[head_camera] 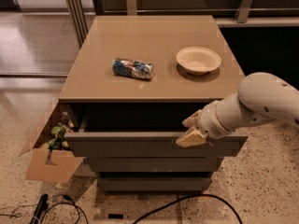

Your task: Close top drawer

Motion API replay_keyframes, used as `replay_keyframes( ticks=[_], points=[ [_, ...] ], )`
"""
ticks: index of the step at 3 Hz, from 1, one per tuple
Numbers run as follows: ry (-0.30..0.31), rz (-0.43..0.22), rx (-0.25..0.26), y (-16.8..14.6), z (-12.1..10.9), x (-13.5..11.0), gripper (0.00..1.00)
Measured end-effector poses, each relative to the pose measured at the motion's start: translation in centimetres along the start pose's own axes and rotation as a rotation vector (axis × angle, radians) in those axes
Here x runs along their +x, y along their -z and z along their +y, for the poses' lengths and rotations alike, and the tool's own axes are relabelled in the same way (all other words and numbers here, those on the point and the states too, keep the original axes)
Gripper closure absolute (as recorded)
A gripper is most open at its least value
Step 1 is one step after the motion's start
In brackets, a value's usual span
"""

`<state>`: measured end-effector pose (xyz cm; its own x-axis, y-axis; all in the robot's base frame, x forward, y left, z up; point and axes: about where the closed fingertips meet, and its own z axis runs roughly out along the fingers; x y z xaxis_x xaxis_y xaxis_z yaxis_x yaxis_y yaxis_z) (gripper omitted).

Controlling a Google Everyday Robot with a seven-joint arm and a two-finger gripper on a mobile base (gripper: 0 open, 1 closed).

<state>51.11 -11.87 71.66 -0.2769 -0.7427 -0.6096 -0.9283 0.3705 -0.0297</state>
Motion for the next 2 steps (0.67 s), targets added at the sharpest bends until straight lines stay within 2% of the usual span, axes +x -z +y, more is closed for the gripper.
replay_keyframes(
  ticks=[1, 2],
  points=[
    [-0.017, 0.003, -0.034, 1.7, 4.5, 1.4, 0.04],
    [-0.030, 0.010, -0.043, 2.1, 5.9, 2.3, 0.00]
  ],
)
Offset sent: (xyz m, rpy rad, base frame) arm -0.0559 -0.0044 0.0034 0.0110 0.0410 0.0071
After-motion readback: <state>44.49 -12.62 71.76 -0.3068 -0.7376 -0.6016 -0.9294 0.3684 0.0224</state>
